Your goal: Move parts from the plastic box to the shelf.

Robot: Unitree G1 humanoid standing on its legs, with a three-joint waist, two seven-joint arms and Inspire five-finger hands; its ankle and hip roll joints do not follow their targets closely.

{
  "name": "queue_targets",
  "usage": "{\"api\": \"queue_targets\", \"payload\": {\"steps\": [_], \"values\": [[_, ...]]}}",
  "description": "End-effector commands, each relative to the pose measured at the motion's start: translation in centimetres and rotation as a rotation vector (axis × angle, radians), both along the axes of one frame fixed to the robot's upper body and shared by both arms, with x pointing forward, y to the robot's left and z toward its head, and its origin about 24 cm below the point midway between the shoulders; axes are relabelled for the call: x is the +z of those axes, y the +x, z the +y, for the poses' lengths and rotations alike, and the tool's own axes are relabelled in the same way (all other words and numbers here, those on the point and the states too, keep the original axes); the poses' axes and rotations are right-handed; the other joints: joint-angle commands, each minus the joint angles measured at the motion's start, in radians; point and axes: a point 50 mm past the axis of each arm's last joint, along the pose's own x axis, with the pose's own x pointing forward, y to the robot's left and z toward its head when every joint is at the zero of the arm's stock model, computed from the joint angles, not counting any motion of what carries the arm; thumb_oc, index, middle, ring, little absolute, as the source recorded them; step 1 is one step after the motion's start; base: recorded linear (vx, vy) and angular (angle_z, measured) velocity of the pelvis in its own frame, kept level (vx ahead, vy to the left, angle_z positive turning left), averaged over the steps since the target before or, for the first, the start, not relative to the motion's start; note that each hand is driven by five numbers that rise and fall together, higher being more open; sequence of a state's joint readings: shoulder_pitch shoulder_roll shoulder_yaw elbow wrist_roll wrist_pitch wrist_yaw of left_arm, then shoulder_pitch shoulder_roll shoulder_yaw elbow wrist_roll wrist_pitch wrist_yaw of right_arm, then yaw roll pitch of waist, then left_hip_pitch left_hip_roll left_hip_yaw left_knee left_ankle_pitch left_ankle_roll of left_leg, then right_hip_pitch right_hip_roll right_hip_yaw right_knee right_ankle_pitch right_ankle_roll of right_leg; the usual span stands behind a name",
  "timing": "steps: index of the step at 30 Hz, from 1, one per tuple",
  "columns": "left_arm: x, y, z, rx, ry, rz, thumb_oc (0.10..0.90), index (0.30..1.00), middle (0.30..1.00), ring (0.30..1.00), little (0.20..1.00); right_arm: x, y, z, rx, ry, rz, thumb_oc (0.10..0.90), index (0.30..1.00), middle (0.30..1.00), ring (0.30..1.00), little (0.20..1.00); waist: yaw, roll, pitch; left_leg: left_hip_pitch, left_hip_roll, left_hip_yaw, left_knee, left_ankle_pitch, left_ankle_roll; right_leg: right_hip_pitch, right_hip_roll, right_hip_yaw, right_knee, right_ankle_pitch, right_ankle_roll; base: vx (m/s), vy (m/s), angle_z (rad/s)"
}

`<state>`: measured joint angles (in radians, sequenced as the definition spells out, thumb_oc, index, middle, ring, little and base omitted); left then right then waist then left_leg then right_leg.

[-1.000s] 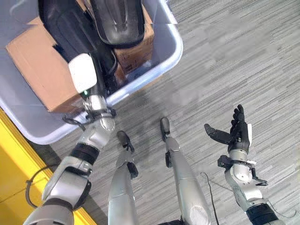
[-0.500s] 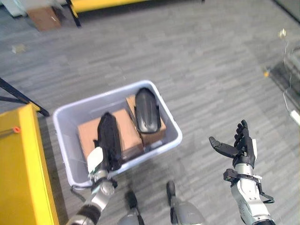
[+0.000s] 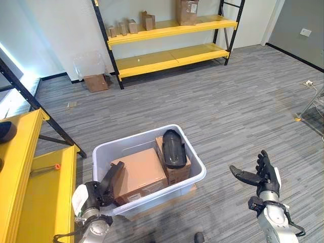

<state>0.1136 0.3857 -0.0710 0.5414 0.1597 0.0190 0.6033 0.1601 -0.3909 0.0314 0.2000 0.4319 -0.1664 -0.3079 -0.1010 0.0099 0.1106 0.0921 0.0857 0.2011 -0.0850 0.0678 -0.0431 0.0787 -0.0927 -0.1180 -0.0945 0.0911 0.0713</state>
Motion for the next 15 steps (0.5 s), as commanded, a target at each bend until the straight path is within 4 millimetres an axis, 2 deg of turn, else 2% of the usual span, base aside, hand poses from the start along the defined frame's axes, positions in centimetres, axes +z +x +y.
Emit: {"api": "queue_targets", "payload": {"steps": [1, 9, 13, 15], "values": [[6.0, 3.8, 3.5, 0.001, 0.141, -0.271, 0.4, 0.3, 0.3, 0.3, 0.3, 5.2, 2.7, -0.4, 0.035, -0.077, -0.252, 0.9, 1.0, 1.0, 1.0, 1.0, 0.02, -0.033, -0.038, -0.006, 0.053, -0.016, -0.002, -0.062, -0.037, 0.045, -0.053, -0.045, 0.011, -0.062, 0.047, 0.0, 0.0, 0.0], [9.5, 5.4, 2.4, -0.107, 0.157, -0.409, 0.4, 0.3, 0.3, 0.3, 0.3, 5.4, 2.7, -0.3, 0.052, -0.068, -0.258, 0.9, 1.0, 1.0, 1.0, 1.0, 0.028, -0.038, -0.04, -0.005, 0.052, -0.03, -0.002, -0.069, -0.036, 0.05, -0.053, -0.05, 0.007, -0.066, 0.047, -0.02, -0.023, 0.02], [9.5, 5.4, 2.4, -0.107, 0.157, -0.409, 0.4, 0.3, 0.3, 0.3, 0.3, 5.4, 2.7, -0.3, 0.052, -0.068, -0.258, 0.9, 1.0, 1.0, 1.0, 1.0, 0.028, -0.038, -0.04, -0.005, 0.052, -0.03, -0.002, -0.069, -0.036, 0.05, -0.053, -0.05, 0.007, -0.066, 0.047, -0.02, -0.011, 0.03], [10.5, 5.5, 2.3, -0.137, 0.165, -0.451, 0.4, 0.3, 0.3, 0.3, 0.3, 5.5, 2.8, 0.1, 0.074, -0.069, -0.261, 0.9, 1.0, 1.0, 1.0, 1.0, 0.034, -0.034, -0.043, -0.005, 0.05, -0.037, -0.002, -0.07, -0.037, 0.051, -0.052, -0.052, 0.007, -0.067, 0.048, -0.06, -0.037, 0.0]]}}
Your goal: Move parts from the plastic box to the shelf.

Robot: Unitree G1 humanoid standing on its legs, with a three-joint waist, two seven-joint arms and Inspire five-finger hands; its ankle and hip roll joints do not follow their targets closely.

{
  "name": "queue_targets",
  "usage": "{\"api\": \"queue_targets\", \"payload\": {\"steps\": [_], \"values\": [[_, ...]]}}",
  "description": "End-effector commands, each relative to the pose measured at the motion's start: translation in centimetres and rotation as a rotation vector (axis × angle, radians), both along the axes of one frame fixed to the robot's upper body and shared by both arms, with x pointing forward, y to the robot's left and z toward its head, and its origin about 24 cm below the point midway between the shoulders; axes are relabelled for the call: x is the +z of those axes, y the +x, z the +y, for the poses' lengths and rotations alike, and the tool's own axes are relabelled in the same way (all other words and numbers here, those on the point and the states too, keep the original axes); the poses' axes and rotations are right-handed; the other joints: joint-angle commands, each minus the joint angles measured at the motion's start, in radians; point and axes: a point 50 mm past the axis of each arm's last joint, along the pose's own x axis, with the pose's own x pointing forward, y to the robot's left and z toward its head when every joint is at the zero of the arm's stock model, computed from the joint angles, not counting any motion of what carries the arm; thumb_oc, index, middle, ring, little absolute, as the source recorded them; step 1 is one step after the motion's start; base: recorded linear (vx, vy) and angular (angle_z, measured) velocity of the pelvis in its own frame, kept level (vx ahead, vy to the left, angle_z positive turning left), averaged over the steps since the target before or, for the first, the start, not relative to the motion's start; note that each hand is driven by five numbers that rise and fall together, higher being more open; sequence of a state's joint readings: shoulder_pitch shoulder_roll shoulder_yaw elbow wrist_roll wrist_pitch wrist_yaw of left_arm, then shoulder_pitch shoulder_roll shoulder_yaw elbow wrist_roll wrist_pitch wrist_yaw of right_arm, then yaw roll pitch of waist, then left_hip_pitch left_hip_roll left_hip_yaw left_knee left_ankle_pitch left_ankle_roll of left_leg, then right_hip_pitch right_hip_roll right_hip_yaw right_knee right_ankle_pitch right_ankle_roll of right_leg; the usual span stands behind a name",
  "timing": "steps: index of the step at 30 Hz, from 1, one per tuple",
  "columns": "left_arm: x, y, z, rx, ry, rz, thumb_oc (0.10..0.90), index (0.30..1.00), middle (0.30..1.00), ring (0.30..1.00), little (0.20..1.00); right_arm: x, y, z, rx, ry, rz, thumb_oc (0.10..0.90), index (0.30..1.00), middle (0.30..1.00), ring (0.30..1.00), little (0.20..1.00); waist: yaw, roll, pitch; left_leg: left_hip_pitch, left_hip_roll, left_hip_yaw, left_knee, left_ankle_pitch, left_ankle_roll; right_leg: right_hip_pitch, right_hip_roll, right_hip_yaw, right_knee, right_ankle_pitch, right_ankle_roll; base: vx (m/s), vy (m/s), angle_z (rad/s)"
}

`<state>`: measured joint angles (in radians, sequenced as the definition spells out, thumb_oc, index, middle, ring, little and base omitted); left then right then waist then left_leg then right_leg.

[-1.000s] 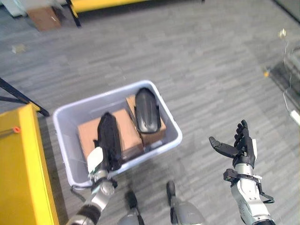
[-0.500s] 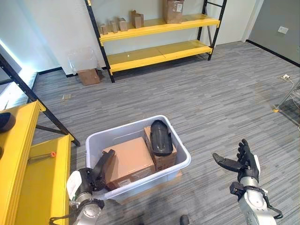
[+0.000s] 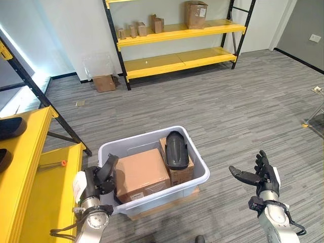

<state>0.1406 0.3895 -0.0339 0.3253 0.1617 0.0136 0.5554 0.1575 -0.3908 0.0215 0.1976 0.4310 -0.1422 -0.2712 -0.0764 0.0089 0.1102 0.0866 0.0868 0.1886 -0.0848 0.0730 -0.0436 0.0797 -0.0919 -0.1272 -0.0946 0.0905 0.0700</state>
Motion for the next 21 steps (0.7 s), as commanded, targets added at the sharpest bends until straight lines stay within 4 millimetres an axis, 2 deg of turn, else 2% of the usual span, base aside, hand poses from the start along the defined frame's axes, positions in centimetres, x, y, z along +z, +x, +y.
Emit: {"api": "queue_targets", "payload": {"steps": [1, 21], "values": [[7.68, 3.65, 3.12, -0.057, 0.192, -0.31, 0.4, 0.3, 0.3, 0.3, 0.3, 5.65, 2.79, 0.21, 0.051, -0.066, -0.28, 0.9, 1.0, 1.0, 1.0, 1.0, 0.013, -0.031, -0.045, -0.001, 0.049, -0.028, -0.002, -0.075, -0.038, 0.05, -0.053, -0.045, 0.007, -0.068, 0.05, -0.04, -0.027, 0.01], [7.79, 3.63, 3.13, -0.059, 0.193, -0.312, 0.4, 0.3, 0.3, 0.3, 0.3, 5.67, 2.82, 0.23, 0.053, -0.064, -0.279, 0.9, 1.0, 1.0, 1.0, 1.0, 0.013, -0.031, -0.045, -0.002, 0.05, -0.029, -0.002, -0.074, -0.039, 0.05, -0.054, -0.046, 0.007, -0.068, 0.05, 0.0, -0.001, 0.0]]}}
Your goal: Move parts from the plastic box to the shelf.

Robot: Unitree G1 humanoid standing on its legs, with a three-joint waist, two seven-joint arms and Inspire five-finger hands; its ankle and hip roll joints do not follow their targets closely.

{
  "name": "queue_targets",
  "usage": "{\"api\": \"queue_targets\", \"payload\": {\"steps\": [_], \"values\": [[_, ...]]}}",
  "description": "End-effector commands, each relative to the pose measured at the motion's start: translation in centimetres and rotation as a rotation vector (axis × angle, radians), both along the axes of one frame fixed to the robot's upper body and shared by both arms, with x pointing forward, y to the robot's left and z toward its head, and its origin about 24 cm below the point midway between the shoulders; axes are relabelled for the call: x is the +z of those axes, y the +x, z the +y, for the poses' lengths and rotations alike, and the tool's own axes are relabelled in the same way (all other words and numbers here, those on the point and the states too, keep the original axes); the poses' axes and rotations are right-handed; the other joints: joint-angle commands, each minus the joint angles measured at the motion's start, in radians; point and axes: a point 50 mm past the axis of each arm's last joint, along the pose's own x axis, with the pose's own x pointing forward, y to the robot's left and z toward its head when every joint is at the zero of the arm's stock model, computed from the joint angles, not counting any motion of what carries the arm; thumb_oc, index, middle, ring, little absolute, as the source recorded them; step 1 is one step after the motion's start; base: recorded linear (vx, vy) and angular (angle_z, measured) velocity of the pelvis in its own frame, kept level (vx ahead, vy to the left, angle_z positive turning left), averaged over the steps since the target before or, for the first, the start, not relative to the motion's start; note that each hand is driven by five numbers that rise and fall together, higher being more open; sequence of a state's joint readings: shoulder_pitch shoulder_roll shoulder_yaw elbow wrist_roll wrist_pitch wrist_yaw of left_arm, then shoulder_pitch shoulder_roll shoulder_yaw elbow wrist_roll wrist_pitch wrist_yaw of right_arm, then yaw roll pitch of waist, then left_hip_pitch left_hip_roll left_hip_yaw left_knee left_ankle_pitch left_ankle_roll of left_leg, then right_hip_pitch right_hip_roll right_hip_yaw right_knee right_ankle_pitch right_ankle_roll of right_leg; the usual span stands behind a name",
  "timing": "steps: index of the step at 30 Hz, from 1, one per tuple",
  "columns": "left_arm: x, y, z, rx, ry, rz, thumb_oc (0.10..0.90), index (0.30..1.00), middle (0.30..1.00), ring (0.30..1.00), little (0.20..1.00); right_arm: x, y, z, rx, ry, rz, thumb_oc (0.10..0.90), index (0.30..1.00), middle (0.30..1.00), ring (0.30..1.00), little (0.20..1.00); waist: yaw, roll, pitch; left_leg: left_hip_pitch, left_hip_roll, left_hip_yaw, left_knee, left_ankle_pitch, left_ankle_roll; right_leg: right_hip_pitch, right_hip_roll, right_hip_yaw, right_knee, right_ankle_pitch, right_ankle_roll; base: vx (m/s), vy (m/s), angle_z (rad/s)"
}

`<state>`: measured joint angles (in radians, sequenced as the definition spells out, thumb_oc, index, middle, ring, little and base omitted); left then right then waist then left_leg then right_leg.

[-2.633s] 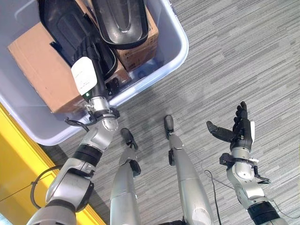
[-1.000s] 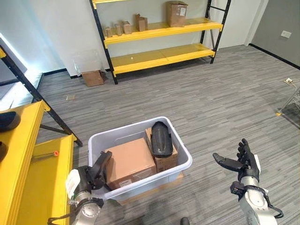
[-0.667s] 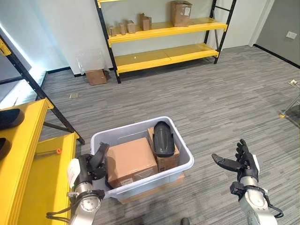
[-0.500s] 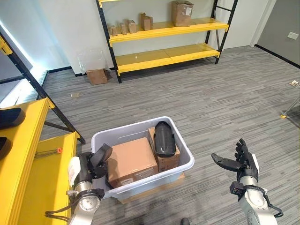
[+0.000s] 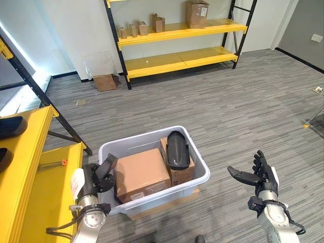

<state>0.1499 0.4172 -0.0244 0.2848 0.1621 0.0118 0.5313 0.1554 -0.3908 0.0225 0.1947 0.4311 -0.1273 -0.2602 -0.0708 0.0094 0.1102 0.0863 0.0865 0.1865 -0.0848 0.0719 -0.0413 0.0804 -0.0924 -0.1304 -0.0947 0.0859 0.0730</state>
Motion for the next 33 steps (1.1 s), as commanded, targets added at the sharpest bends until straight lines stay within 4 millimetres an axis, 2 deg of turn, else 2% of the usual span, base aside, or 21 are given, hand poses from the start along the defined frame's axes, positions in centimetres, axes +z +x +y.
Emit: {"api": "queue_targets", "payload": {"steps": [1, 7, 11, 13, 16, 17, 18, 19, 22, 33], "values": [[6.8, 3.4, 2.7, -0.032, 0.173, -0.294, 0.4, 0.3, 0.3, 0.3, 0.3, 5.7, 2.7, 0.1, 0.039, -0.066, -0.29, 0.9, 1.0, 1.0, 1.0, 1.0, 0.007, -0.031, -0.045, -0.001, 0.05, -0.027, -0.002, -0.073, -0.041, 0.049, -0.053, -0.043, 0.007, -0.063, 0.047, 0.0, 0.0, 0.0], [7.0, 3.5, 2.6, -0.035, 0.174, -0.299, 0.4, 0.3, 0.3, 0.3, 0.3, 5.7, 2.8, 0.2, 0.042, -0.063, -0.29, 0.9, 1.0, 1.0, 1.0, 1.0, 0.008, -0.031, -0.045, -0.002, 0.051, -0.028, -0.002, -0.073, -0.041, 0.049, -0.053, -0.044, 0.007, -0.064, 0.047, -0.01, -0.004, 0.0], [8.3, 3.7, 2.4, -0.06, 0.193, -0.349, 0.4, 0.3, 0.3, 0.3, 0.3, 6.0, 3.2, 0.9, 0.091, -0.074, -0.311, 0.9, 1.0, 1.0, 1.0, 1.0, 0.019, -0.023, -0.047, -0.011, 0.056, -0.041, -0.002, -0.065, -0.049, 0.049, -0.053, -0.055, 0.007, -0.069, 0.046, -0.04, -0.039, 0.01], [10.5, 4.0, 2.3, -0.091, 0.269, -0.421, 0.4, 0.3, 0.3, 0.3, 0.3, 8.6, 4.0, 2.5, 0.22, -0.097, -0.42, 0.9, 1.0, 1.0, 1.0, 1.0, 0.034, -0.01, -0.035, -0.027, 0.045, -0.073, -0.002, -0.059, -0.042, 0.053, -0.048, -0.061, 0.03, -0.093, 0.029, -0.08, 0.035, 0.08], [10.8, 4.0, 2.3, -0.094, 0.278, -0.431, 0.4, 0.3, 0.3, 0.3, 0.3, 8.9, 4.1, 2.9, 0.238, -0.093, -0.432, 0.9, 1.0, 1.0, 1.0, 1.0, 0.032, -0.008, -0.033, -0.03, 0.043, -0.08, -0.002, -0.056, -0.041, 0.051, -0.049, -0.064, 0.04, -0.099, 0.027, -0.01, 0.09, 0.3], [15.0, 6.1, -0.1, -0.289, 0.31, -0.585, 0.4, 0.3, 0.3, 0.3, 0.3, 11.3, 4.9, 6.8, 0.393, -0.033, -0.554, 0.9, 1.0, 1.0, 1.0, 1.0, 0.072, 0.013, -0.03, -0.103, -0.054, -0.287, -0.002, -0.01, -0.002, 0.058, 0.039, 0.113, 0.14, -0.178, -0.012, 0.02, 0.139, 0.21], [15.2, 6.5, -0.4, -0.301, 0.294, -0.599, 0.4, 0.3, 0.3, 0.3, 0.3, 11.4, 5.1, 6.8, 0.406, -0.034, -0.555, 0.9, 1.0, 1.0, 1.0, 1.0, 0.061, 0.012, -0.021, -0.134, -0.071, -0.338, -0.002, 0.018, -0.007, 0.042, 0.076, 0.142, 0.165, -0.185, -0.026, -0.04, 0.081, 0.44], [15.1, 6.5, -0.5, -0.3, 0.278, -0.609, 0.4, 0.3, 0.3, 0.3, 0.3, 11.5, 5.6, 7.2, 0.439, -0.052, -0.56, 0.9, 1.0, 1.0, 1.0, 1.0, 0.071, 0.017, 0.001, -0.147, -0.069, -0.351, -0.002, 0.03, -0.009, 0.033, 0.086, 0.147, 0.184, -0.196, -0.039, -0.05, -0.154, 1.5], [14.7, 6.2, -0.2, -0.283, 0.27, -0.61, 0.4, 0.3, 0.3, 0.3, 0.3, 11.4, 6.0, 7.2, 0.44, -0.05, -0.553, 0.9, 1.0, 1.0, 1.0, 1.0, 0.073, 0.016, 0.021, -0.159, -0.069, -0.349, -0.002, 0.032, -0.015, 0.05, 0.095, 0.168, 0.186, -0.196, -0.041, 0.01, -0.043, 2.52], [14.2, 6.1, -0.3, -0.283, 0.25, -0.586, 0.4, 0.3, 0.3, 0.3, 0.3, 11.0, 5.8, 6.8, 0.444, -0.039, -0.532, 0.9, 1.0, 1.0, 1.0, 1.0, 0.057, 0.013, 0.021, -0.146, -0.064, -0.332, -0.002, 0.029, -0.008, 0.057, 0.101, 0.193, 0.179, -0.193, -0.04, 0.05, 0.006, 0.02]]}}
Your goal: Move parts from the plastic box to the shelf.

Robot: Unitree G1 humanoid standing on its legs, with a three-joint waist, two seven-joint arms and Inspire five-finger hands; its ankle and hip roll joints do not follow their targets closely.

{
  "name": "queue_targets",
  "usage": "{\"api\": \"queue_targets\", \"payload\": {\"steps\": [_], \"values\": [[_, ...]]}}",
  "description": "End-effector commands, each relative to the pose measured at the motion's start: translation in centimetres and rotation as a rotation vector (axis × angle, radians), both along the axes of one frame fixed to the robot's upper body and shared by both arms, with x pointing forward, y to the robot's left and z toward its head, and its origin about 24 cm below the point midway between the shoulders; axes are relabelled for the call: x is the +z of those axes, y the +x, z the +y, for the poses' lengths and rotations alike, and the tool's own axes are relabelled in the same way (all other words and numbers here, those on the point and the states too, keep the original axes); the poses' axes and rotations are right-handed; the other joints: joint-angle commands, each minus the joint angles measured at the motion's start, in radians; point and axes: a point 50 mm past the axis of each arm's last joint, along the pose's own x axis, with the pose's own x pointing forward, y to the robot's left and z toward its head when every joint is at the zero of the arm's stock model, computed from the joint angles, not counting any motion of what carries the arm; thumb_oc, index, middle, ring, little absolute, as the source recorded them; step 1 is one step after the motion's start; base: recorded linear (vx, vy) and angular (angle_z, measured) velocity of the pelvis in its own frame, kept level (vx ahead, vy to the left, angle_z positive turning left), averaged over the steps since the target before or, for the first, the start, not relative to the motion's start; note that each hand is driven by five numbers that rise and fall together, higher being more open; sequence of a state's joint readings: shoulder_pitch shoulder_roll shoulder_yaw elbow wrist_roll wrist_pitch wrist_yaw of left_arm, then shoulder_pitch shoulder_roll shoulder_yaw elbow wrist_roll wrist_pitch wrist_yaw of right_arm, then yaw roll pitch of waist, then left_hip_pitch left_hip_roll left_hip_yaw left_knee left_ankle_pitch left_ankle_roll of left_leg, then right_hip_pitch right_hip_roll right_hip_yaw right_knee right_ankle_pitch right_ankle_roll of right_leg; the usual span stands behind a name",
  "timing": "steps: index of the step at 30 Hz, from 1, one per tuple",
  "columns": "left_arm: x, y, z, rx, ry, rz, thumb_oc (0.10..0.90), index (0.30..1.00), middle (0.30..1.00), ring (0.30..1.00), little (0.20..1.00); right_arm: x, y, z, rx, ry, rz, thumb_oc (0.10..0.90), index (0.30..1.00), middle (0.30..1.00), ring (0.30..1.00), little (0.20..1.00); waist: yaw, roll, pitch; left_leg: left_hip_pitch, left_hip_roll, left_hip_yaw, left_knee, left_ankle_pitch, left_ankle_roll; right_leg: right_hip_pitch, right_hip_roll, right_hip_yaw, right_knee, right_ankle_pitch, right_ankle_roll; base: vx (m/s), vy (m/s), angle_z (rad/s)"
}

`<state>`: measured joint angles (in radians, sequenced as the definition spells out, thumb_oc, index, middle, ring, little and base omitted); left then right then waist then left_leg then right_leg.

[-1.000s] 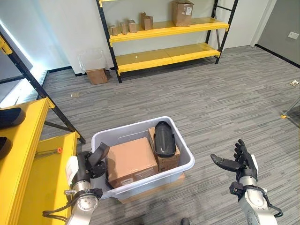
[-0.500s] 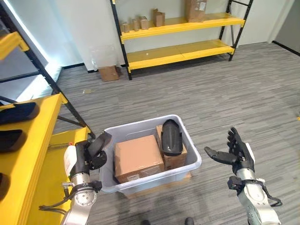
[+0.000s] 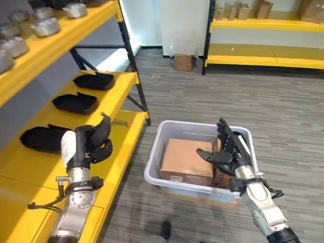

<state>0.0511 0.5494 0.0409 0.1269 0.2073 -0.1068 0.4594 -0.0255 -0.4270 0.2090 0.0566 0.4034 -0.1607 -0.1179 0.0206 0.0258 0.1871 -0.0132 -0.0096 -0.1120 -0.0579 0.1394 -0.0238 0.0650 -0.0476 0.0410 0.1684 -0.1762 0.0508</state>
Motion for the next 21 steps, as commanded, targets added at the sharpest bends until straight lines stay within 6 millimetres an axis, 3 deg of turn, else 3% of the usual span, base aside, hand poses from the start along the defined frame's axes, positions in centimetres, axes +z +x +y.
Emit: {"api": "queue_targets", "payload": {"steps": [1, 10, 21], "values": [[6.0, 2.0, -1.2, -0.098, 0.082, -0.281, 0.4, 0.3, 0.3, 0.3, 0.3, 5.3, 0.9, 0.2, 0.027, 0.036, -0.265, 0.9, 1.0, 1.0, 1.0, 1.0, -0.036, -0.003, -0.056, -0.047, 0.032, -0.033, -0.029, -0.038, -0.026, 0.073, 0.055, 0.024, -0.085, 0.07, -0.018, 0.03, 0.026, -0.03], [6.8, 2.0, -2.1, -0.143, 0.112, -0.333, 0.4, 0.3, 0.3, 0.3, 0.3, 4.9, 0.8, -0.1, 0.031, 0.043, -0.239, 0.9, 1.0, 1.0, 1.0, 1.0, -0.043, -0.005, -0.059, -0.045, 0.03, -0.042, -0.029, -0.039, -0.023, 0.066, 0.058, 0.036, -0.077, 0.064, -0.021, 0.0, 0.001, -0.02], [7.6, 0.7, -1.2, -0.1, 0.106, -0.392, 0.4, 0.3, 0.3, 0.3, 0.3, 4.7, 1.1, 0.7, 0.11, 0.026, -0.21, 0.9, 1.0, 1.0, 1.0, 1.0, -0.015, 0.007, -0.024, -0.077, 0.048, -0.068, -0.029, -0.025, -0.042, 0.067, 0.065, 0.017, -0.052, 0.045, -0.039, -0.05, -0.077, 0.05]]}}
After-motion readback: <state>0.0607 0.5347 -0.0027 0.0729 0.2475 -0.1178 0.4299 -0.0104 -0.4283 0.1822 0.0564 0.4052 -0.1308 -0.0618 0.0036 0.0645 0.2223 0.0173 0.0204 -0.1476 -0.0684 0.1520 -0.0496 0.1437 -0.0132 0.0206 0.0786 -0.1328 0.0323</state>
